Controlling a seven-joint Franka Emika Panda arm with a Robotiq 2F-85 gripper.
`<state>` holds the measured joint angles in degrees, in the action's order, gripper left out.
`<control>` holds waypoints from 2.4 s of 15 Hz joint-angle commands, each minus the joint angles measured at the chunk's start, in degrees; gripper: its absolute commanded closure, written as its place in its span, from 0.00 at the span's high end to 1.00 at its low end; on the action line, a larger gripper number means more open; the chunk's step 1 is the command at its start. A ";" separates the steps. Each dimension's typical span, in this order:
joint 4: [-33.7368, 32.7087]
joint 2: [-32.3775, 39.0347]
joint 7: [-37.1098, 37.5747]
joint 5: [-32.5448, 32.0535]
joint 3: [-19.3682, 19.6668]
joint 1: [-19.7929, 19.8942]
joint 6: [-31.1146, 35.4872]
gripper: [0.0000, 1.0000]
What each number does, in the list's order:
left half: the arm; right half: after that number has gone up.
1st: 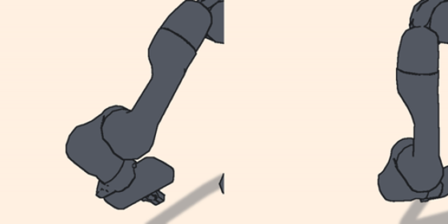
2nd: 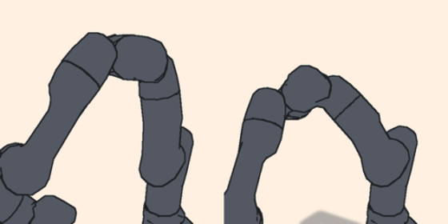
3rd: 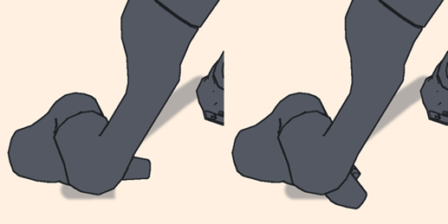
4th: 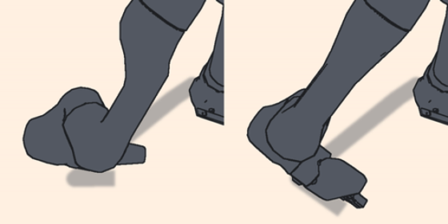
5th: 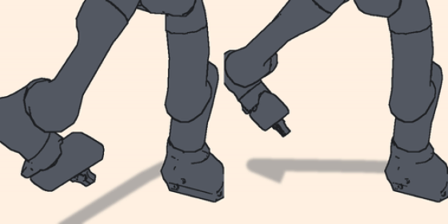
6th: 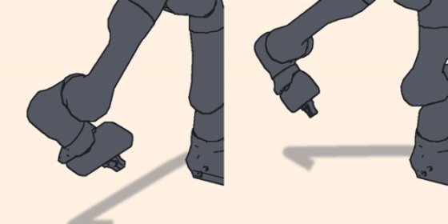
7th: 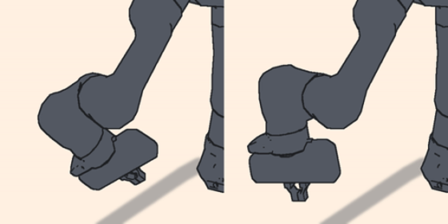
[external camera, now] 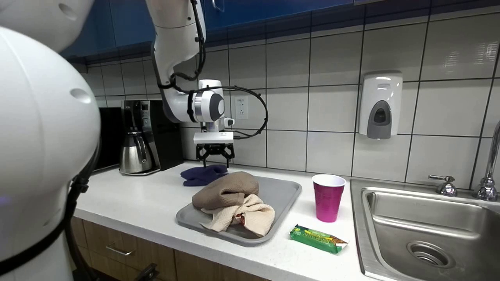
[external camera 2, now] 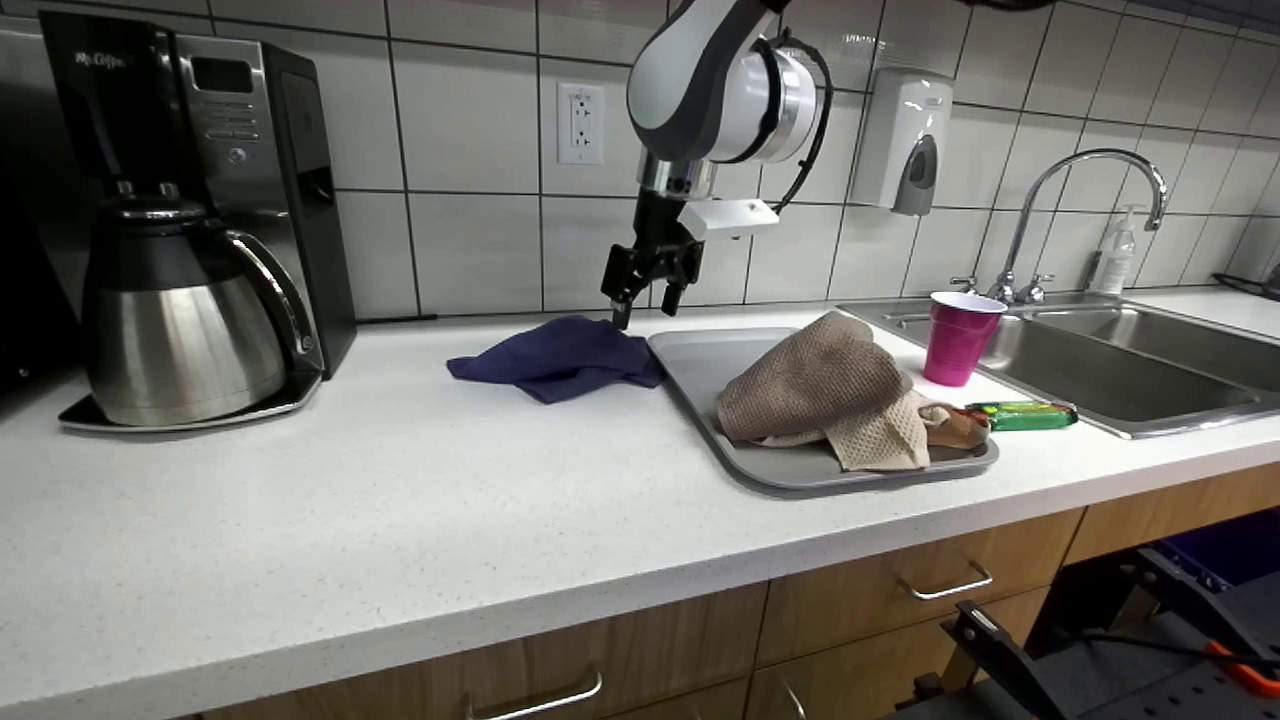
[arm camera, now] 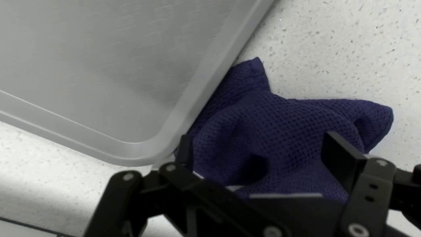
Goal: Put the brown and blue towels on the tray
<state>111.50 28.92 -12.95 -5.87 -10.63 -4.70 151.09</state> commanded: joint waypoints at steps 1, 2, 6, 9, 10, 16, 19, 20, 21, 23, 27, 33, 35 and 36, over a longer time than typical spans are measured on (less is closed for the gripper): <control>-4.94 3.45 -2.54 1.61 -1.09 0.12 -2.63 1.00; -5.75 4.11 -2.66 1.64 -1.33 0.06 -2.90 1.00; -8.78 6.63 -3.39 1.82 -2.41 -0.17 -3.88 1.00; -10.80 8.40 -3.90 1.96 -3.14 -0.40 -4.76 1.00; -11.38 9.07 -3.81 1.85 -3.13 -0.61 -4.96 1.00; -15.92 13.64 -3.24 1.61 -2.80 -1.86 -7.67 1.00; -17.50 14.99 -3.34 1.62 -2.91 -2.10 -8.69 1.00; -18.00 15.32 -3.37 1.61 -2.92 -2.16 -8.99 1.00; -18.26 15.56 -3.34 1.57 -2.88 -2.23 -9.08 1.00; -19.02 15.81 -2.82 1.65 -2.89 -2.66 -9.82 1.00; -19.48 15.76 -2.77 1.40 -2.57 -3.00 -10.67 0.75; -19.33 15.42 -2.76 1.44 -2.40 -2.81 -10.78 0.34; -18.81 14.79 -2.95 1.56 -2.50 -2.56 -10.65 0.18; -18.54 14.44 -2.93 1.44 -2.44 -2.59 -10.48 0.12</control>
<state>93.81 44.01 -14.52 -5.49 -13.04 -7.43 142.62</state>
